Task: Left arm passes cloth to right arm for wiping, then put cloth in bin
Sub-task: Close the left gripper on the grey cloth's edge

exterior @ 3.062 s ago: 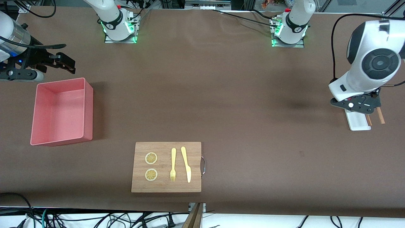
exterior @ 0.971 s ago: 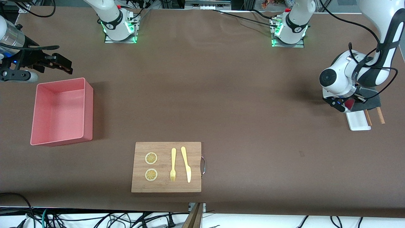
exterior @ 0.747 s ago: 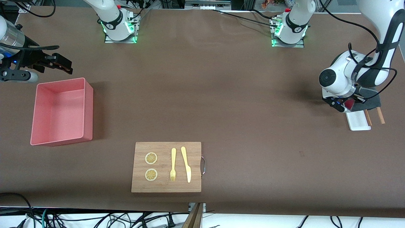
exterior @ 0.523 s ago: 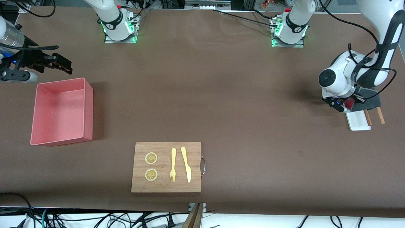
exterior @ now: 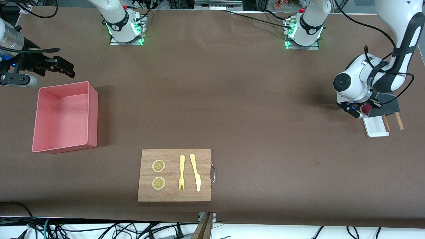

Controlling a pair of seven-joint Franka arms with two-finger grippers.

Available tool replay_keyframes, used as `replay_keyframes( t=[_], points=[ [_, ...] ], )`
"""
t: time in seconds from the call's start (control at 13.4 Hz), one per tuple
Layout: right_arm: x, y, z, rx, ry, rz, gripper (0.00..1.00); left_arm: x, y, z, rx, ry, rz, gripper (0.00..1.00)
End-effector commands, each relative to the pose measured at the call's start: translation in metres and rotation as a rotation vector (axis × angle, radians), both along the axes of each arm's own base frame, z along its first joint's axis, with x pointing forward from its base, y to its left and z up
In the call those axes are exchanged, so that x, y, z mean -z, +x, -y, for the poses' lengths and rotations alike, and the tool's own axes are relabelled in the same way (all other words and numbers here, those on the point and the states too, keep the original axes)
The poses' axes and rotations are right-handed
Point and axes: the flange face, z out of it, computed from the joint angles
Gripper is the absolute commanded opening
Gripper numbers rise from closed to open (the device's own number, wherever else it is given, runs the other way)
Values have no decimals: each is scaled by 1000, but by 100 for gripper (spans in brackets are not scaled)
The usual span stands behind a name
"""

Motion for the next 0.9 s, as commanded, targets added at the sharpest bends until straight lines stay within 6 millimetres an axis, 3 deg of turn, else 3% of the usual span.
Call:
replay_keyframes(
  t=[0.0, 0.37, 0.52, 0.82],
  points=[
    [-4, 0, 1, 8, 15, -2, 100, -6, 3, 11, 29, 44, 4, 43],
    [0, 1, 1, 8, 14, -9, 100, -3, 2, 6, 61, 67, -7, 43],
    [0, 1, 1, 6, 14, -9, 100, -1, 1, 5, 59, 66, -8, 55],
    [0, 1, 1, 6, 14, -12, 100, 9, -4, 1, 45, 55, -21, 58]
  ],
)
